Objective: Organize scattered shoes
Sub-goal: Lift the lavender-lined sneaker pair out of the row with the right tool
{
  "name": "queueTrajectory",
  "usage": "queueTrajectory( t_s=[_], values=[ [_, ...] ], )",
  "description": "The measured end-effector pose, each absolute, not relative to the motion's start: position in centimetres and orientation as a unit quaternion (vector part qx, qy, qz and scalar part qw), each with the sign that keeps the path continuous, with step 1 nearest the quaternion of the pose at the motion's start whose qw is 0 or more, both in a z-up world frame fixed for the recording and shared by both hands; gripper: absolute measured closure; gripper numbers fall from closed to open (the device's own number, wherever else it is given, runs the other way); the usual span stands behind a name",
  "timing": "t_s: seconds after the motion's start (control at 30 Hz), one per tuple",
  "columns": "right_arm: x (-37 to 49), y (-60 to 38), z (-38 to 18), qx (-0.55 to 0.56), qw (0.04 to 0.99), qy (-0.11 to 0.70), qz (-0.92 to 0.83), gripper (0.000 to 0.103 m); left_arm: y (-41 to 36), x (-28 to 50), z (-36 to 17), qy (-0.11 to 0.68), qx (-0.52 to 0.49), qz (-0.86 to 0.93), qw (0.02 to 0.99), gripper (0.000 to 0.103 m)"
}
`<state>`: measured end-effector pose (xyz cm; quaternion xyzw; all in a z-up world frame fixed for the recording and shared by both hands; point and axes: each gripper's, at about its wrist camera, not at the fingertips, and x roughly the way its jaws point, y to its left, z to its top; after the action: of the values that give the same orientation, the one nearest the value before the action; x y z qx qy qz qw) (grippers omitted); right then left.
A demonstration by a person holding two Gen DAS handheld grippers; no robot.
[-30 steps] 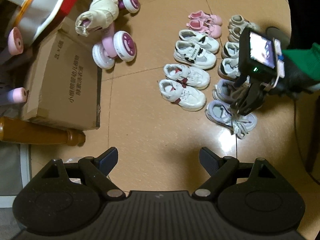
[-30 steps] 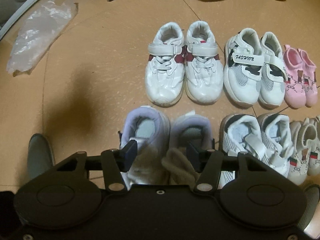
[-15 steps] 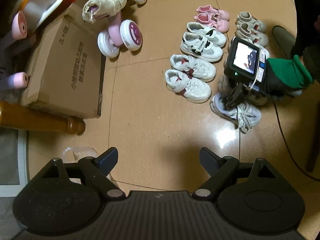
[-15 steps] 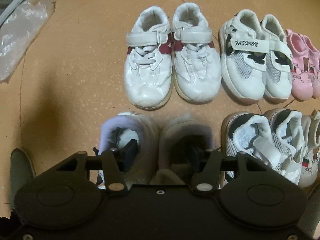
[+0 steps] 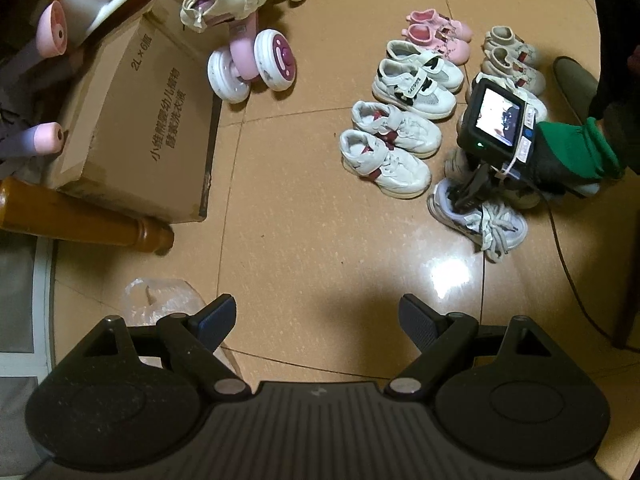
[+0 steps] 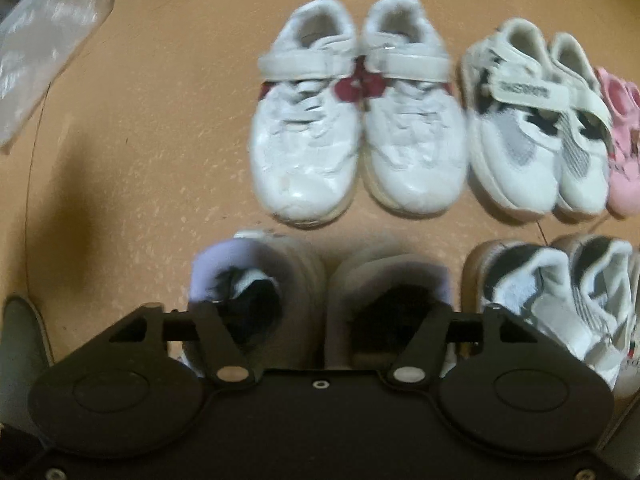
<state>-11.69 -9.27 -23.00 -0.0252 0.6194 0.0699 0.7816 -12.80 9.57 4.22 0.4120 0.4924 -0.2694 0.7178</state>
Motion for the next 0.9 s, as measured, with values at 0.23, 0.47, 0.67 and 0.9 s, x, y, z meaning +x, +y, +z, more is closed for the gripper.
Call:
queueTrajectory(
  t_s=[0.23, 0.47, 0.67, 0.9],
  values=[
    [-11.9, -9.2, -22.6, -0.046, 0.786, 0.613, 0.071, 0.055, 9.4, -12.1, 4.4, 0.492, 0.412, -0.267, 0.719, 0.014],
    [-12.4, -11.2, -21.7, -0.001, 0.784, 0.612, 0.105, 0.079, 8.7, -11.5, 4.9, 0.485, 0.412, -0.268, 0.723, 0.014],
    [-13.1, -11.1, -21.3, 0.004, 0.786, 0.605, 0.123, 0.077, 7.9, -11.0, 5.3, 0.479, 0.411, -0.266, 0.728, 0.014],
    [-13.0, -10.6, -22.2, -0.002, 0.784, 0.608, 0.130, 0.055, 8.2, -10.9, 5.3, 0.481, 0.408, -0.260, 0.731, 0.014]
  ],
)
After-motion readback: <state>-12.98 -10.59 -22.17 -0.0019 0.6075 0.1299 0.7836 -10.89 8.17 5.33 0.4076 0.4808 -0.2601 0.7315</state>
